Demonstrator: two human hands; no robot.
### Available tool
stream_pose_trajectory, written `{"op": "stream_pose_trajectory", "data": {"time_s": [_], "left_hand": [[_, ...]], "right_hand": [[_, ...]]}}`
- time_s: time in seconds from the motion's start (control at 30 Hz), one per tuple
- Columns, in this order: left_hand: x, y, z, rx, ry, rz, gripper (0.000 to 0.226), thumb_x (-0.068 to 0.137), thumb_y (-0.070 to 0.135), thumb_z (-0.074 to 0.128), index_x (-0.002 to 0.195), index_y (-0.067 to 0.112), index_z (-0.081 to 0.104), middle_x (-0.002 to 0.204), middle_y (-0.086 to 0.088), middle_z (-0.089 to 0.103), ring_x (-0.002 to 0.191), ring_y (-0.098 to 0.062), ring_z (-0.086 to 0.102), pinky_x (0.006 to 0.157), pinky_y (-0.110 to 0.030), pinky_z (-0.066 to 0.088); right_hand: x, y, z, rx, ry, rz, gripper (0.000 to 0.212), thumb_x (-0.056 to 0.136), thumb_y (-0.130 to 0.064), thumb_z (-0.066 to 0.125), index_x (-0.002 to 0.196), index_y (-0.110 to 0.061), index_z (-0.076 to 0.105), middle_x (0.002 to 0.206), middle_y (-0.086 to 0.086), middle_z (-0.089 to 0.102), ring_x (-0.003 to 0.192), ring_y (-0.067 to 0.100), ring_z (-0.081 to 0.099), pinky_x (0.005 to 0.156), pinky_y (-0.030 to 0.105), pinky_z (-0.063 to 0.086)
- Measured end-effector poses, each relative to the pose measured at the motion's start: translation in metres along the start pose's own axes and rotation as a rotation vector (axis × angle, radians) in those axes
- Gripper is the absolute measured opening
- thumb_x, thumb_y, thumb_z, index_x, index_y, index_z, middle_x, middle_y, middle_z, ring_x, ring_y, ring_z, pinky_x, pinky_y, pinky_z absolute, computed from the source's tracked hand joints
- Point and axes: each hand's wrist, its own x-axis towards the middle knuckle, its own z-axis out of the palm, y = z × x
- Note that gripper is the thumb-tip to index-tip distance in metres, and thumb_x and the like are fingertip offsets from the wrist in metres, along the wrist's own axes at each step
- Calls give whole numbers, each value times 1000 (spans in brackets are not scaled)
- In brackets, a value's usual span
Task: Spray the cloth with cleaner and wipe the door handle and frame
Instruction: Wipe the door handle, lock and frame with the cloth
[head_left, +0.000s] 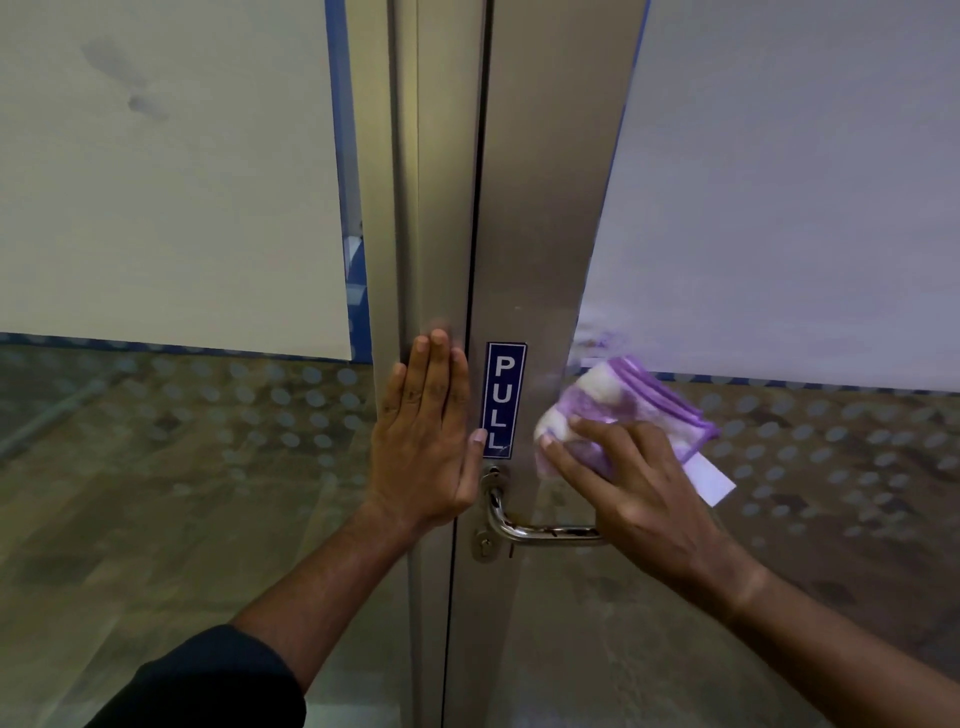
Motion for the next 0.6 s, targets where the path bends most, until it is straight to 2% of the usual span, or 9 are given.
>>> {"op": "stream_pose_trajectory", "data": {"time_s": [0.07, 0.13, 0.2, 0.27, 0.37, 0.43, 0.6], "left_hand": [[0, 0, 1, -2, 5, 0, 101, 83, 34, 55, 152, 5, -13, 161, -13, -22, 151, -28, -14, 123, -41, -8], [1, 0, 1, -10, 11, 0, 100, 83, 34, 54, 152, 5, -12, 161, -12, -22, 151, -27, -14, 123, -41, -8], [0, 0, 1, -11, 9, -3, 100, 84, 34, 54, 152, 5, -12, 161, -12, -22, 151, -27, -14, 123, -41, -8], [0, 0, 1, -7, 9, -2, 99, 84, 34, 53, 152, 5, -12, 161, -12, -23, 151, -27, -15, 123, -41, -8], [0, 0, 0, 2, 1, -10, 97, 85, 36, 50, 152, 4, -12, 160, -12, -23, 151, -27, -15, 123, -40, -9], [0, 1, 0, -2, 1, -13, 96, 85, 36, 50, 152, 4, -11, 161, -13, -23, 151, -28, -15, 123, -41, -9], [0, 1, 1, 7, 11, -3, 100, 83, 34, 55, 152, 4, -11, 161, -13, -21, 151, -28, -14, 123, -41, -10]], "right_hand": [[-3, -2, -8, 26, 76, 57, 45, 101, -9, 17, 131, -11, 52, 115, 17, 46, 91, 32, 43, 76, 37, 36], [-4, -3, -14, 30, 167, 107, 41, 95, 4, 35, 130, -10, 50, 108, 14, 44, 89, 31, 42, 75, 33, 36], [-5, -5, -20, 49, 241, 159, 58, 77, 17, 57, 128, -8, 51, 103, 12, 42, 88, 31, 45, 74, 32, 38], [-5, -8, -25, 76, 318, 210, 63, 71, 20, 66, 127, -6, 53, 100, 11, 42, 85, 31, 48, 70, 33, 43], [2, -11, -27, 100, 390, 269, 46, 80, 17, 61, 123, 3, 60, 96, 12, 45, 78, 33, 52, 66, 35, 46], [9, -14, -25, 123, 374, 304, 33, 88, 10, 55, 120, 8, 61, 87, 16, 50, 71, 32, 52, 61, 37, 47], [25, -22, -12, 160, 253, 346, 32, 90, 5, 53, 121, 10, 59, 79, 17, 53, 67, 27, 47, 54, 34, 42]]}}
